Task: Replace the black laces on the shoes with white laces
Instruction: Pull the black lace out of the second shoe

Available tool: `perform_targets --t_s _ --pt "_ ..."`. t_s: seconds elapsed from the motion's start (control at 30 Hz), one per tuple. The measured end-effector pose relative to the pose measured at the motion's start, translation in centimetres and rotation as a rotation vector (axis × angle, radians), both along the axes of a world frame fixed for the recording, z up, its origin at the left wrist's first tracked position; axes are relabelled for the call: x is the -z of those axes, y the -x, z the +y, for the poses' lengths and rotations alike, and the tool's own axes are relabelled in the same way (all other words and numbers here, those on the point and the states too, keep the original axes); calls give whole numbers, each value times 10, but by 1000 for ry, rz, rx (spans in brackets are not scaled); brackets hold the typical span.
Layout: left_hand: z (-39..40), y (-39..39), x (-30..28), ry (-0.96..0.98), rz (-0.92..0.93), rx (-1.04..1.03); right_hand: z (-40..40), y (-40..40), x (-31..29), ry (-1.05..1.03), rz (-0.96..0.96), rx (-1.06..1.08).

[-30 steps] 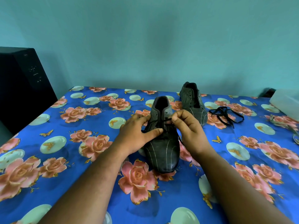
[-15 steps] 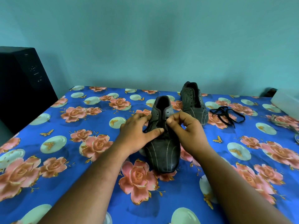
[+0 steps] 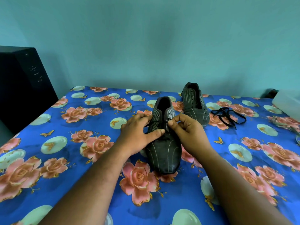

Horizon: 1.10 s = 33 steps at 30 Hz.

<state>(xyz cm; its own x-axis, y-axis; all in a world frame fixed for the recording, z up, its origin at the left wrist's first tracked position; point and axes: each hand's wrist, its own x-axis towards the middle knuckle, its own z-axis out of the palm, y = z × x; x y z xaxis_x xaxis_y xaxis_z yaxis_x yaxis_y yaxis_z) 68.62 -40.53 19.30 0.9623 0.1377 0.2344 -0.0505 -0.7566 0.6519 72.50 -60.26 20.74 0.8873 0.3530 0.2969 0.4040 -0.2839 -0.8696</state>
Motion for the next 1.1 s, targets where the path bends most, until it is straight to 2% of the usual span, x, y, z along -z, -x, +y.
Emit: perform_targets --t_s 0.1,0.2,0.27,0.3,0.33,0.43,0.57,0.7,0.83,0.9,0.97,1.1 --pt "0 1 0 -11 4 4 1 3 -5 -163 23 -54" --pt "0 1 0 -22 26 -7 2 4 -14 -592 174 -13" --pt "-1 2 -1 -21 32 -11 -1 1 -18 -748 261 76" --pt "-1 2 -2 -20 34 -10 -4 -4 -16 -687 254 131" --pt "-2 2 -2 -18 36 -10 -6 -9 -11 -540 208 180" --pt "-1 3 -1 -10 31 -7 -11 -18 4 -59 -54 269" --pt "-3 4 -4 6 30 -17 -7 -14 9 59 -355 185" --pt "-2 4 -3 -3 -2 -30 -1 -10 11 270 -390 117" --pt "-3 5 -3 -10 -4 -25 -4 -13 11 259 -451 80" --pt "-4 6 -4 -16 -5 -28 -3 -12 7 188 -376 49" --pt "-4 6 -4 -18 6 -37 -1 -5 0 41 -192 24" --pt "-4 4 -4 -32 42 -47 3 7 -18 -447 101 4"
